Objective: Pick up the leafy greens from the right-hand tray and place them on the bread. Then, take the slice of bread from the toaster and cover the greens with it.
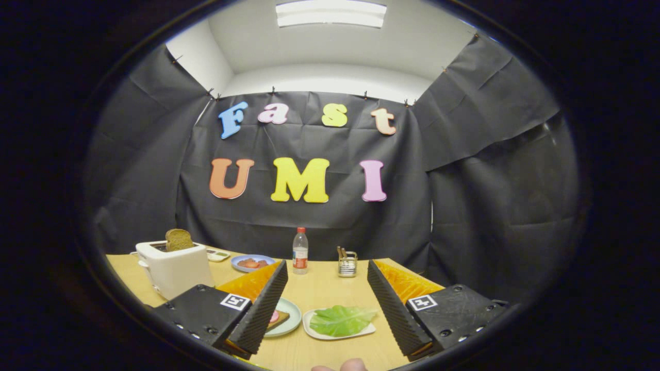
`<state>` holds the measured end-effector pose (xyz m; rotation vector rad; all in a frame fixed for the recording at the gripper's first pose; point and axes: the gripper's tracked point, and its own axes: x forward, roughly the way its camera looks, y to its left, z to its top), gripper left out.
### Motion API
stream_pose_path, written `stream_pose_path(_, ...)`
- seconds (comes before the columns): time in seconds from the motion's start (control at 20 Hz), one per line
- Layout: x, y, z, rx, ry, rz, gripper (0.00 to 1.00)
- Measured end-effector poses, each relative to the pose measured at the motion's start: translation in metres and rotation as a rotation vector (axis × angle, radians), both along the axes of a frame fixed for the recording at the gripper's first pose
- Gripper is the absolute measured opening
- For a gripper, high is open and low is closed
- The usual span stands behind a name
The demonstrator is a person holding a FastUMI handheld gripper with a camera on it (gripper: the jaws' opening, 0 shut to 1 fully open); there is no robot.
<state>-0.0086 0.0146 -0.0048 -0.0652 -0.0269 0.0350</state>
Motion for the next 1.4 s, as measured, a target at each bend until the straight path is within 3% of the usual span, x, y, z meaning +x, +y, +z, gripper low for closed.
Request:
stream_pose_path(0.55,0.001,-0.007,0.0,-0.003,0.005,0.006,0.95)
stream_pose_path(0.8,0.006,-0.041,0.001,-0.035,0.021,-0.017,0.95)
stream_pose_path(1.0,0.026,-0.095,-0.031,-0.054,0.13,-0.084,0.95)
stream_pose_path(1.4,0.083,-0.109,-0.125,0.005,0.459,0.016,0.95)
